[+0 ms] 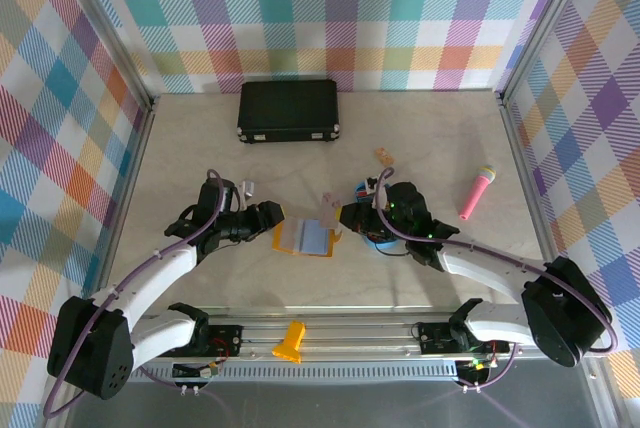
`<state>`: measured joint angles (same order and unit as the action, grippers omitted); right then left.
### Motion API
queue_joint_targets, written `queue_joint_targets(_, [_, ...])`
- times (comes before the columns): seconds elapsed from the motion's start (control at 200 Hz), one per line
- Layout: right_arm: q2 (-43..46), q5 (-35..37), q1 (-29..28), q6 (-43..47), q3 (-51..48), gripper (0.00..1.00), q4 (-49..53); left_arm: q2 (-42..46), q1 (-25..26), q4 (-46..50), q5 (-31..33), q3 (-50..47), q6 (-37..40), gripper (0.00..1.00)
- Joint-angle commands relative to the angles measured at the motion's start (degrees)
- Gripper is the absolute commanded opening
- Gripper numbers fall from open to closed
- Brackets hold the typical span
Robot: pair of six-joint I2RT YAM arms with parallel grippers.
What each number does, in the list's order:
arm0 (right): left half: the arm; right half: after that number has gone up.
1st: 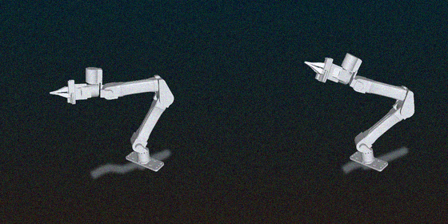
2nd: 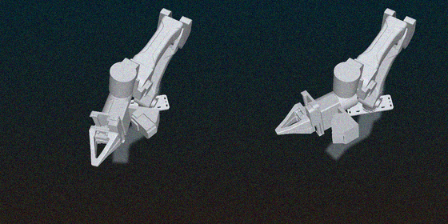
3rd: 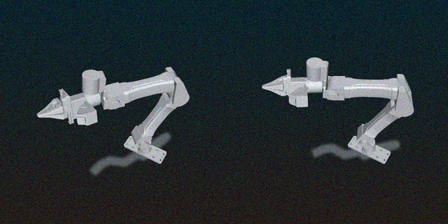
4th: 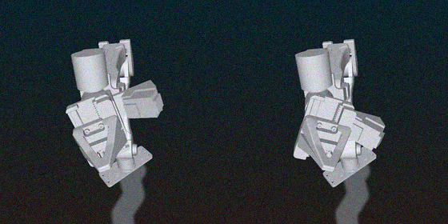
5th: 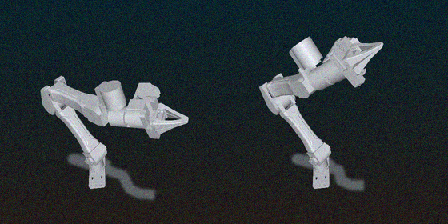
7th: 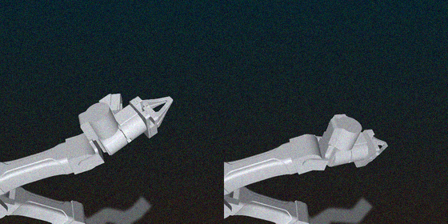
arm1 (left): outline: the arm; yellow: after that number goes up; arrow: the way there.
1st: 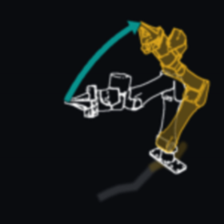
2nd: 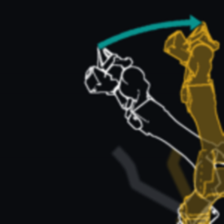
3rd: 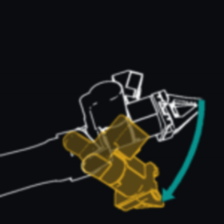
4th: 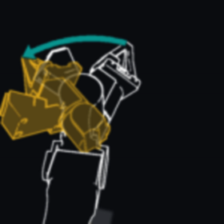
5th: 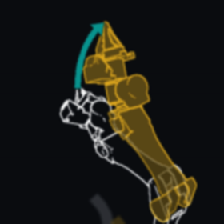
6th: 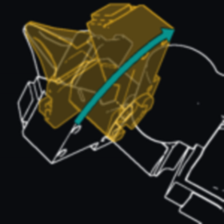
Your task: Put the credit cards into the card holder
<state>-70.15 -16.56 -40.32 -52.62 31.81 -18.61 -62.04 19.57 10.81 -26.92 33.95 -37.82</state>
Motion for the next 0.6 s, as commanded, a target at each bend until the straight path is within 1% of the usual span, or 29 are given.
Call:
queue_joint_targets(0.0, [-1.52,2.97,-1.75,0.41,0.22,0.0,0.72,-1.18,-0.59,-0.47,-0.8,0.82,0.87,0.58])
queue_joint_targets(0.075, [-2.66,4.51,-2.76,-0.58,0.27,0.0,0.39,-2.81,-0.59,-4.13,-2.54,-0.34,-1.12,0.56])
queue_joint_targets(0.18, [-4.0,5.94,-3.99,-1.84,0.36,0.0,0.19,-4.76,-0.58,-10.64,-5.8,-2.04,-3.9,0.49])
queue_joint_targets(0.295, [-4.83,8.26,-5.65,-2.6,0.63,0.0,1.57,-5.19,-0.5,-10.04,-4.87,-1.96,-3.17,0.43])
queue_joint_targets(0.365, [-5.54,9.04,-6.12,-2.92,0.53,0.0,1.57,-6.0,-0.5,-9.22,-4.21,-2.11,-2.77,0.42])
queue_joint_targets(0.5, [-7.43,8.65,-6.7,-1.96,1.91,0.0,2.7,-9.22,-0.41,-12.72,-6.28,-3.29,-3.95,0.36])
queue_joint_targets(0.595, [-8.54,8.26,-6.88,-2.12,2.49,0.0,2.74,-9.59,-0.32,-14.58,-5.26,-4.36,-4.38,0.34])
